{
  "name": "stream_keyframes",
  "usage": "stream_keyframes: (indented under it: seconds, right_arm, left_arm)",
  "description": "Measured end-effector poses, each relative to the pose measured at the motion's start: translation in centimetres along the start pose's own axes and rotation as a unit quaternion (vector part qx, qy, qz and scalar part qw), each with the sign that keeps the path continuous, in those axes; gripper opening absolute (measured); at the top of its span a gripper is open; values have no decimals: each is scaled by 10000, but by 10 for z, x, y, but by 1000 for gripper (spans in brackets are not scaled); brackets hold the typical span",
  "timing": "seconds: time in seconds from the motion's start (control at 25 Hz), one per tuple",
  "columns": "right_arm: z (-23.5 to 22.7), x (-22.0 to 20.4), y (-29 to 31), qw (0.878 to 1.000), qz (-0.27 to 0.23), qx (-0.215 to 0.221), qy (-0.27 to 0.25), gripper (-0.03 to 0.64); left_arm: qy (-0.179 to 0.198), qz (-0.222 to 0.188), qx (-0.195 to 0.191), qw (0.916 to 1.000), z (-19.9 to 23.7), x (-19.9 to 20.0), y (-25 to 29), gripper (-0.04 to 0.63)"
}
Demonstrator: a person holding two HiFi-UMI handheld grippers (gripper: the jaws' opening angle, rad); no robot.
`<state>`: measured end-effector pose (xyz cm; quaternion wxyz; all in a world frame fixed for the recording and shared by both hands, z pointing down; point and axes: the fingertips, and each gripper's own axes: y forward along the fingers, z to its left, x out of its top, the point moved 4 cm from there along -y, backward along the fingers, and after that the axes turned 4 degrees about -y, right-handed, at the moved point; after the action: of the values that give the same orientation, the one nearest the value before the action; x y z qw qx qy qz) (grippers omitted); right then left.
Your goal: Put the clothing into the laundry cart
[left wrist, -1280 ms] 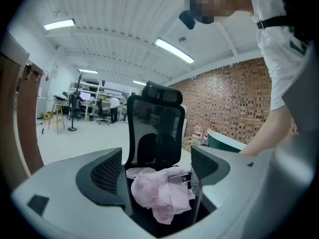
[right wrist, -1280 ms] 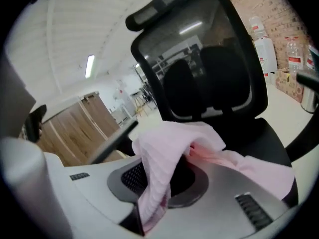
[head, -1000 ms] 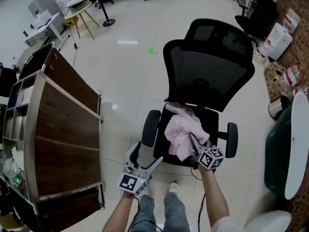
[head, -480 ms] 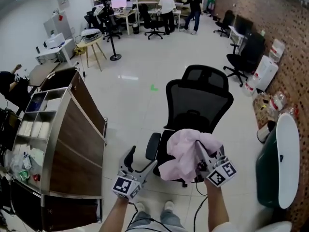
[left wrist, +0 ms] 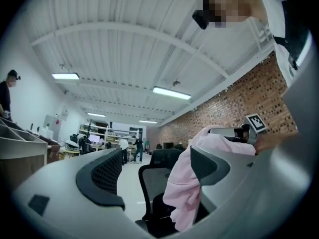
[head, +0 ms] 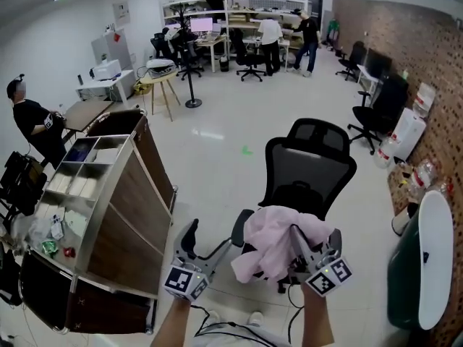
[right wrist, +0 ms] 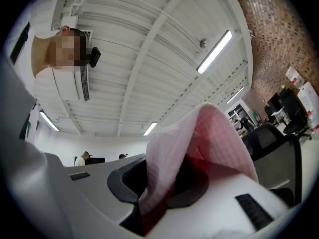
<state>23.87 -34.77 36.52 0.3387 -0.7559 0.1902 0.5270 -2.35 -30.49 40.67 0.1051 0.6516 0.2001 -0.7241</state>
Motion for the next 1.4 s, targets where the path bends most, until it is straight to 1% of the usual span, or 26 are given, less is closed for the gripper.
stream_keyframes:
  seconds: [0.16,0.28,0.44,0.56,0.68,0.8,0.88,1.04,1.16,1.28,1.4]
  right_arm:
    - [26,-9,23,9987,43,477,187,95]
    - [57,-22,44,9955,74,902,287,95]
    - [105,-37,68,9854,273,1638,375,95]
    - [138,-38,87,9730,306,2234,487,95]
    - [176,-45,103,9572,396,2772,732,95]
    - [221,-58,123,9382,475,3298,931,95]
    - [254,-67,134,9252,465,3607,1084,95]
    - [328,-78,151,8986,440,4157,1335,95]
    - [390,-88,158,8733,467,4607,1516,95]
    - [454,-96,166,8475,483,5025,1641,95]
    - [519,-104,175,8257,495,5341,1748,97]
  left_arm:
    - [96,-123,400,9991,11,12,-27,408]
    - [232,-129,792,9965,30,16,-62,408]
    - [448,-166,1460,9881,42,24,-121,408]
    - [676,-170,1982,9777,43,38,-160,408]
    - [742,-163,2639,9615,47,47,-206,408]
    - [795,-201,3259,9418,55,53,-257,408]
    - [871,-206,3604,9285,60,60,-292,408]
    - [1037,-243,4163,9030,67,78,-360,408]
    - [1138,-258,4575,8815,70,90,-414,408]
    - [1232,-362,4943,8597,76,105,-464,408]
    - [1338,-417,5219,8414,85,119,-512,408]
